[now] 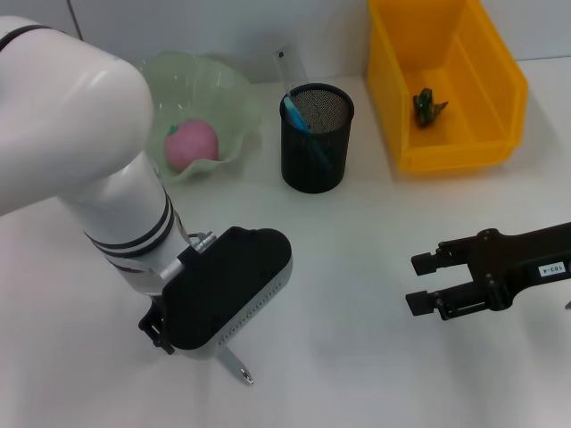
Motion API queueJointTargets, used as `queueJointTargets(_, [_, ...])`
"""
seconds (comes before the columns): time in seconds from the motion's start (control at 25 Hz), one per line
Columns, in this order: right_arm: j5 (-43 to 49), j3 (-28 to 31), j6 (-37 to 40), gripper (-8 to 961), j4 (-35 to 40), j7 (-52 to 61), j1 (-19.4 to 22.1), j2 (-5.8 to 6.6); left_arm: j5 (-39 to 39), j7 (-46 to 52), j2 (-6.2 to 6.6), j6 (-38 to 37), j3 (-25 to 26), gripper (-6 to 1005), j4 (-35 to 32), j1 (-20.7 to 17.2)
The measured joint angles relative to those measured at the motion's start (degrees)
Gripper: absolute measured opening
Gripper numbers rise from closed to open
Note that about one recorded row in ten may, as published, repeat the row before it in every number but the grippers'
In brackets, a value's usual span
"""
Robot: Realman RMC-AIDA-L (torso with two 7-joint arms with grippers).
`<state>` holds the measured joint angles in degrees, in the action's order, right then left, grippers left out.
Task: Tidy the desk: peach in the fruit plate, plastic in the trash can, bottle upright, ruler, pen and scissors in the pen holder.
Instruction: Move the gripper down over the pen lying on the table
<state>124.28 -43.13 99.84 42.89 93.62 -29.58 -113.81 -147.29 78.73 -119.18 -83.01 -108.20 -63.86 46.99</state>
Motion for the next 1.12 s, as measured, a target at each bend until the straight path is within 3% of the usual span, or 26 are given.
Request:
queueJointTargets(0.44, [-0.1,0.1,0.0,742,0.0,0.1,0.0,0.0,0.0,0.7,0.0,-0.1,-0.8,512,0.4,0.8])
queueJointTargets(1.12, [-0.1,0.0,-0.2,737,0.0,-0.2,-0.4,-0.67,0.0,1.4,0.0,-0.1,-1.6,510,2.0,2.3])
